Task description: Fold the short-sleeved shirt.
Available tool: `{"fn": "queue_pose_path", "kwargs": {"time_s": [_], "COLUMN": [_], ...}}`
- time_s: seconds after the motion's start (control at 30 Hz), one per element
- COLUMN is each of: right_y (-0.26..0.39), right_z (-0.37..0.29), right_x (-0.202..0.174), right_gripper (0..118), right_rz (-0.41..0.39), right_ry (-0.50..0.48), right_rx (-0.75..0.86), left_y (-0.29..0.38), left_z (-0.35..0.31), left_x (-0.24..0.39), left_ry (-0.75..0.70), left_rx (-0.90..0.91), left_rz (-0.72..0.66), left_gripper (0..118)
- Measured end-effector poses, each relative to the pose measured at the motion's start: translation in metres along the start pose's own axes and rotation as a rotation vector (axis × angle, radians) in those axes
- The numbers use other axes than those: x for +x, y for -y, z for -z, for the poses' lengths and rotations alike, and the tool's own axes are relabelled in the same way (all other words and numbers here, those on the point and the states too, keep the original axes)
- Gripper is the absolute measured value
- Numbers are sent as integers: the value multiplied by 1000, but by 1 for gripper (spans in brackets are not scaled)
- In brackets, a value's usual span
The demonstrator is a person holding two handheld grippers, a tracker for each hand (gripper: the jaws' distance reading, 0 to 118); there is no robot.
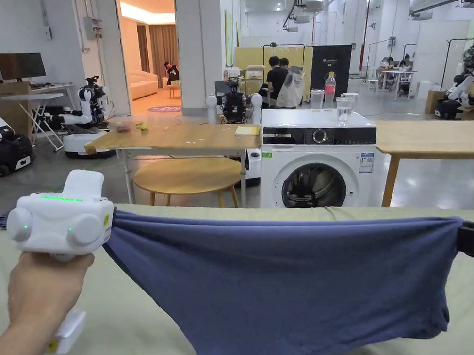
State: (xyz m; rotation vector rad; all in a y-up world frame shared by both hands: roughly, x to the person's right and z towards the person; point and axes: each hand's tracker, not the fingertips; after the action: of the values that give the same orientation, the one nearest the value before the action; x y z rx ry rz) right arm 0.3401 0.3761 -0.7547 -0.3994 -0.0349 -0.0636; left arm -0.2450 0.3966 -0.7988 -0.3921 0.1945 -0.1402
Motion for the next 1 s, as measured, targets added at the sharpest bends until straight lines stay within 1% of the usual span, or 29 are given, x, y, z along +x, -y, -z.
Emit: {"fn": "queue_pose_path", "kwargs": {"time_s": [0.07,0.13,0.17,0.23,0.27,0.3,0.37,0.43,0.5,0.53,0.57,0.6,0.63,0.67,0.7,0.73,0.77,0.83,0.97,1.0], "right_y": [25,57,74,116,138,159,204,246,270,276,278,277,271,259,249,235,221,192,164,162], "right_z": [-20,-43,-54,-73,-80,-87,-101,-102,-102,-102,-105,-107,-111,-119,-130,-143,-153,-168,-172,-172], "right_x": [6,12,12,12,11,9,5,3,2,2,0,3,4,1,-4,-11,-21,-51,-102,-113], "right_gripper": [4,4,4,4,4,4,4,4,5,12,27,52,89,102,104,104,104,104,103,96], "right_rz": [-1,26,25,-8,-32,-36,-42,-39,-35,-28,-16,13,41,37,33,18,-3,-39,-17,-16], "right_ry": [-7,-27,-32,-14,-10,-1,-9,20,33,31,33,29,31,39,28,2,-10,-28,-92,-111], "right_rx": [-4,-21,-32,-62,-101,-128,-185,-238,-294,-287,-281,-275,-277,-283,-262,-189,-135,-87,-17,-3], "left_y": [20,47,65,109,134,161,219,272,304,312,315,315,310,303,291,278,264,232,189,185], "left_z": [-22,-55,-70,-100,-112,-122,-131,-138,-139,-141,-144,-147,-149,-157,-167,-178,-184,-193,-208,-210], "left_x": [-5,-11,-13,-17,-18,-20,-29,-41,-48,-47,-45,-43,-44,-43,-41,-36,-30,-11,33,40], "left_ry": [28,94,96,132,127,118,122,129,122,121,114,86,100,110,111,112,114,138,201,222], "left_rx": [5,-18,-14,-59,-96,-139,-253,-357,-421,-421,-402,-388,-372,-351,-296,-238,-191,-110,-63,-54], "left_rz": [5,-29,-32,-9,-1,-14,-72,-207,-262,-253,-231,-195,-181,-184,-198,-199,-192,-160,-109,-100], "left_gripper": [0,0,0,0,0,0,0,0,0,17,40,68,96,104,105,105,105,105,105,101]}}
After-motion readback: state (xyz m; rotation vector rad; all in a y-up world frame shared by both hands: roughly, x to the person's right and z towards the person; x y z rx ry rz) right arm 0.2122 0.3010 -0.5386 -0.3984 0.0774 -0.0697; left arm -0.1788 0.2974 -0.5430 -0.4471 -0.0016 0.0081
